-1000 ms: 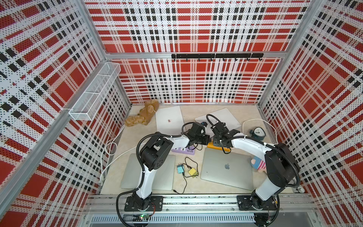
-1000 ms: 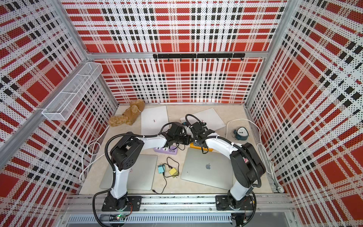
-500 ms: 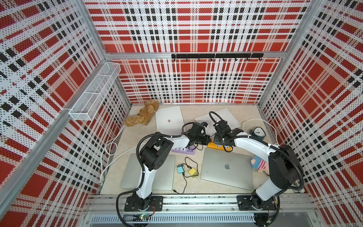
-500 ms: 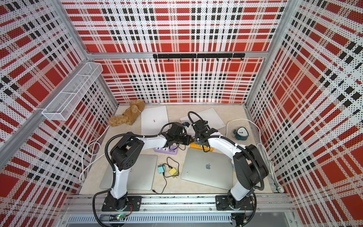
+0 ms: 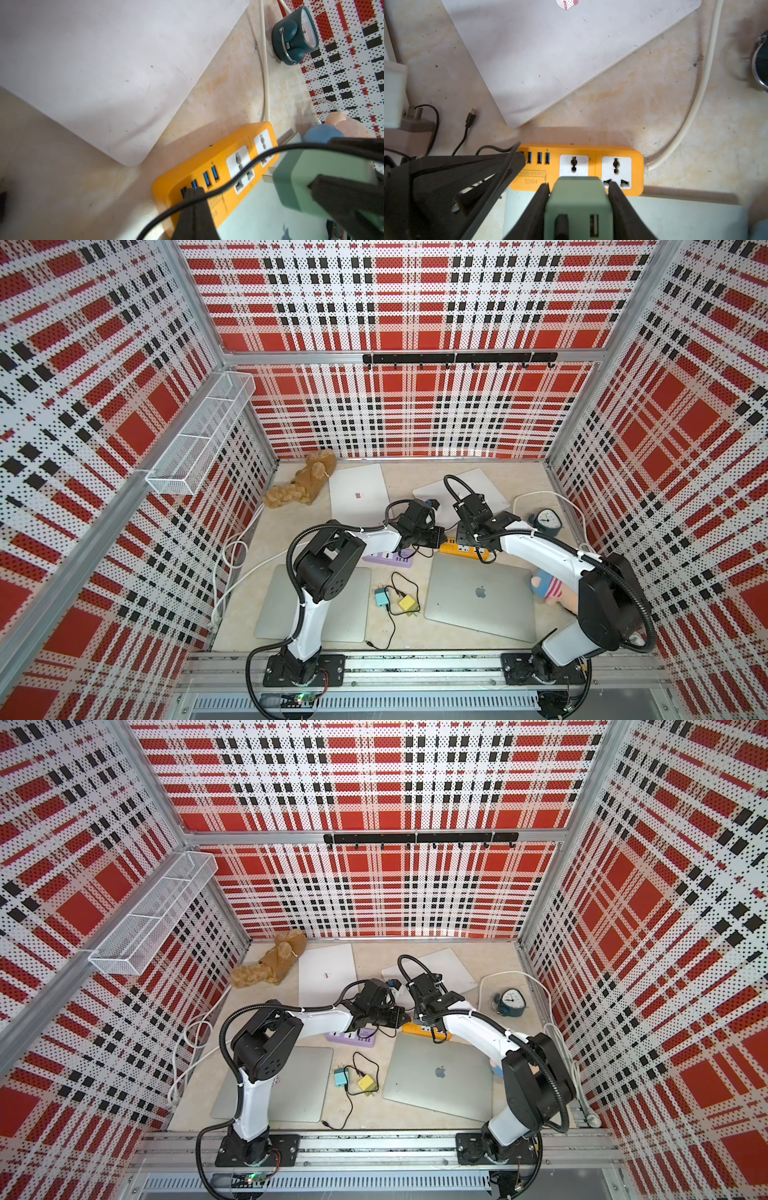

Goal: Unplug the laptop charger
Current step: Remove the plug from the socket, then place the plug at the center of the board.

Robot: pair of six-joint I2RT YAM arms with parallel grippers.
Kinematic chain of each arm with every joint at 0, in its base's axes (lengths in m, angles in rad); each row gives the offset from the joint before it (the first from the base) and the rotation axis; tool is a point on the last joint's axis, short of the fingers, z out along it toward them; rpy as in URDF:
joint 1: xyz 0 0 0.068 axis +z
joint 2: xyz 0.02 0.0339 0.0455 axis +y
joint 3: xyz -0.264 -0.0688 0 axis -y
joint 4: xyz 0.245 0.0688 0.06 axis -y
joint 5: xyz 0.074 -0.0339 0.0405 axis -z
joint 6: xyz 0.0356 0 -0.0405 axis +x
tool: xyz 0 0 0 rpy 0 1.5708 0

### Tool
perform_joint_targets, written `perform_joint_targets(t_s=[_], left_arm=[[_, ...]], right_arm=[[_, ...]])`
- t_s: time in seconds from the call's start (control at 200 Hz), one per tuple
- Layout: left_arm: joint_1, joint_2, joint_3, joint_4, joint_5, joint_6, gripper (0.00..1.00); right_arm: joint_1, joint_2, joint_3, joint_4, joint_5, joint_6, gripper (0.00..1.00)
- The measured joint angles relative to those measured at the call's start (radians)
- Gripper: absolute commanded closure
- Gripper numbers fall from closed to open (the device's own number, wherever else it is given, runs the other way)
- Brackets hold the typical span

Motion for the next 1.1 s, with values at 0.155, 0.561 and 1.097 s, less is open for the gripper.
perform_joint_targets(t_s=[0.155, 0.561, 1.097], left_arm=[[0.0, -0.019, 0.0, -0.043, -0.003, -0.002, 1.0], [0.0, -0.121, -0.026, -0.075, -0.026, -0.001, 1.0], [0.02, -0.283, -0.112, -0.082, -0.027, -0.004, 0.99]], right_arm=[[0.0, -0.023, 0.0, -0.006, 0.012, 0.0, 0.78], [0.0, -0.069, -0.002, -0.011, 0.024, -0.004, 0.78], [-0.028, -0.077, 0.005, -0.024, 0.009, -0.05, 0.78]])
